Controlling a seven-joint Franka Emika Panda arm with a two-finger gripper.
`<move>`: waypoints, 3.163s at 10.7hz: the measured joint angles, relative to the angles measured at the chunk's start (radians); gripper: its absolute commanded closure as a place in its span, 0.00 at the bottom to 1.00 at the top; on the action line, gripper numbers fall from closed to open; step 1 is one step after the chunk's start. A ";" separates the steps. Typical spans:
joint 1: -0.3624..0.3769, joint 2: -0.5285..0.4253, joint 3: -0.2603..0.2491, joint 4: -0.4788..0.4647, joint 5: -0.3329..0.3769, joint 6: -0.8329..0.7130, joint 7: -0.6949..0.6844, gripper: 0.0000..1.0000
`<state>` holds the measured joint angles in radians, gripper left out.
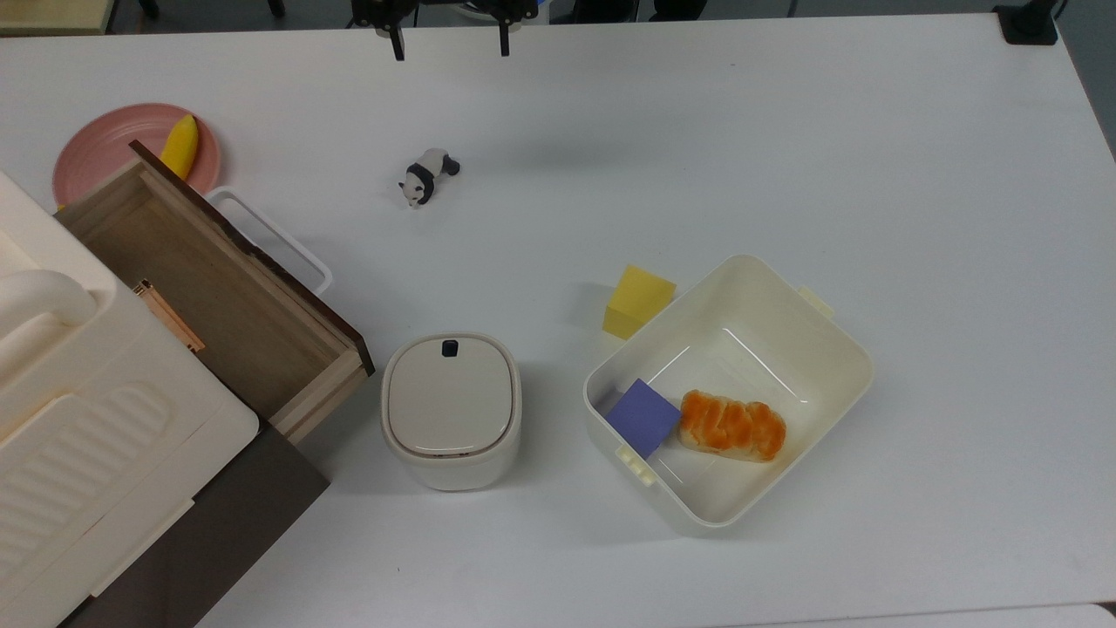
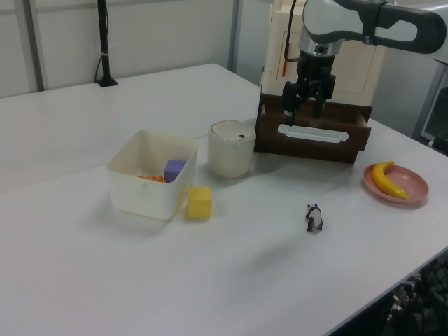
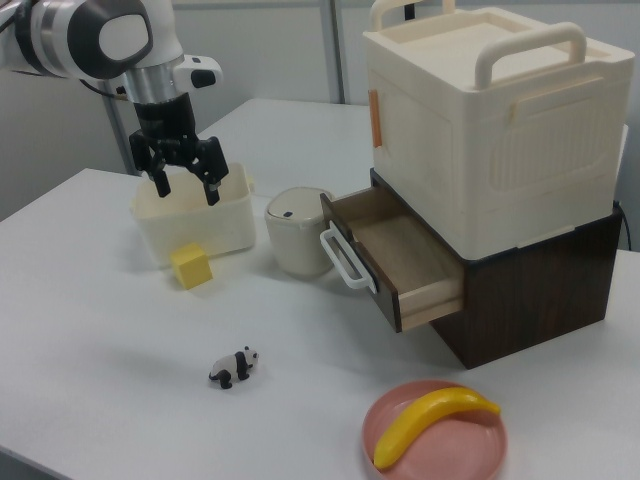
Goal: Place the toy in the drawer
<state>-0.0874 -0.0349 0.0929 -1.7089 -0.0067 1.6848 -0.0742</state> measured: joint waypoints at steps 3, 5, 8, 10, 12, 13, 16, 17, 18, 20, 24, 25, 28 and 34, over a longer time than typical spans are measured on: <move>0.000 0.004 0.000 0.000 0.000 0.000 0.000 0.00; 0.000 0.006 0.000 0.000 0.000 0.000 0.000 0.00; -0.005 0.007 -0.002 0.000 0.000 0.000 0.001 0.00; -0.039 0.007 -0.005 0.002 0.000 0.000 0.002 0.00; -0.084 0.007 -0.007 0.006 0.000 -0.015 0.002 0.00; -0.102 0.007 -0.008 0.008 0.000 -0.023 0.002 0.00; -0.169 0.018 -0.011 0.007 0.000 -0.096 0.006 0.00; -0.183 0.038 -0.012 0.004 0.001 -0.115 0.036 0.00; -0.189 0.076 -0.012 -0.001 0.001 -0.119 0.071 0.00; -0.189 0.179 -0.011 -0.004 0.001 -0.119 0.102 0.00; -0.185 0.297 -0.010 -0.009 0.001 -0.118 0.103 0.00; -0.183 0.307 -0.009 -0.025 0.001 -0.106 0.103 0.00; -0.173 0.319 -0.003 -0.105 0.001 -0.028 0.103 0.00; -0.141 0.404 -0.002 -0.128 0.001 0.041 0.136 0.61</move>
<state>-0.2282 0.3688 0.0907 -1.8366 -0.0060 1.7260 0.0616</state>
